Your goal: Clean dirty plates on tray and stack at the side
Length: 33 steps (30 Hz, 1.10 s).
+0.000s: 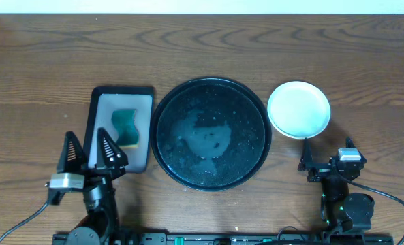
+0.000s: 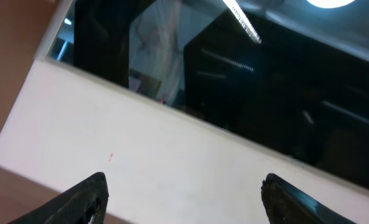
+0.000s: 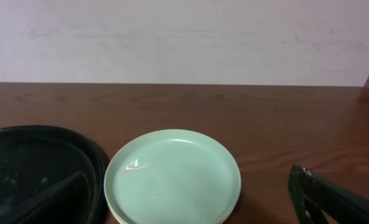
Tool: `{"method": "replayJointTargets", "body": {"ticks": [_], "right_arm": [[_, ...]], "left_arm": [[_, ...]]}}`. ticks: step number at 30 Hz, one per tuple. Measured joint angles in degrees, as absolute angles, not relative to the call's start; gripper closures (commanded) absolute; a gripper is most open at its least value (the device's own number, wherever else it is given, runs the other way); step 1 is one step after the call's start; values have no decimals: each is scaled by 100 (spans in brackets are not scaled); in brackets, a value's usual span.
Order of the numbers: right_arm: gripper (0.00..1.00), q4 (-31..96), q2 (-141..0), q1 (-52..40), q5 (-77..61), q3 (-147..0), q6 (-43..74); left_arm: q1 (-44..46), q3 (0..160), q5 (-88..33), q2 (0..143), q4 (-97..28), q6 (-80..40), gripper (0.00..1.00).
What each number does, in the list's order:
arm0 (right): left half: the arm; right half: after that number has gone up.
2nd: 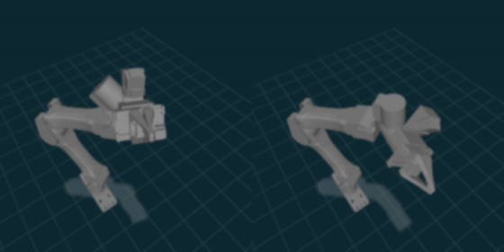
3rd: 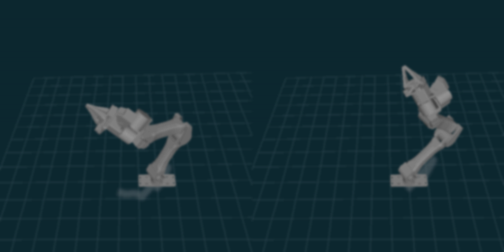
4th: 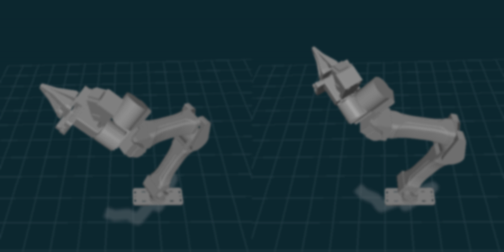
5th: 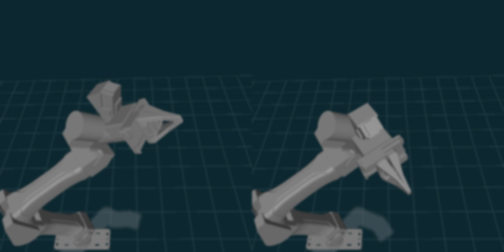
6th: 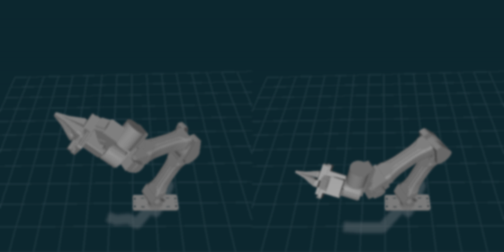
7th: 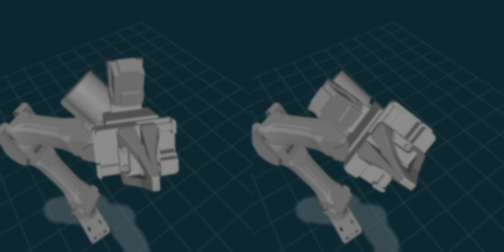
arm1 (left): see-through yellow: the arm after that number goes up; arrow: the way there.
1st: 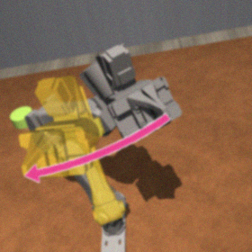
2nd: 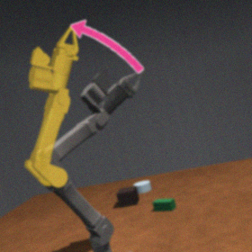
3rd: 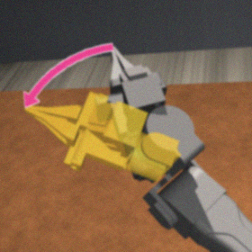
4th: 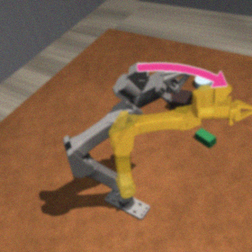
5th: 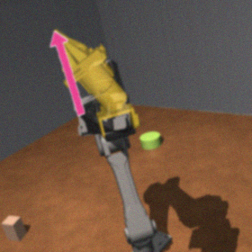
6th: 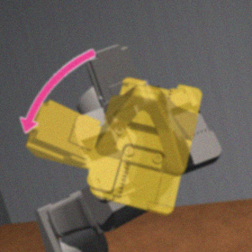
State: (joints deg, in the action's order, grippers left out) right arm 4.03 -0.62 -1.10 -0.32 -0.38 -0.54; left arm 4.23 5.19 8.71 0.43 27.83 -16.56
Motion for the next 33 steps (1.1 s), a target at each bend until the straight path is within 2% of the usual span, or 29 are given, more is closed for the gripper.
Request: {"method": "replayJointTargets", "body": {"ticks": [6, 10, 19, 33], "right_arm": [[1, 401, -62, -110, -32, -38, -54], [1, 401, -62, -110, -30, -38, -54], [1, 403, -62, -110, -30, -38, -54], [1, 401, -62, -110, -32, -38, -56]], "left_arm": [[423, 117, 871, 43, 2845, -1669, 21], [423, 64, 871, 43, 2381, -1669, 21], [242, 47, 814, 47, 64, -1671, 21], [198, 82, 760, 60, -43, -1664, 21]]}}
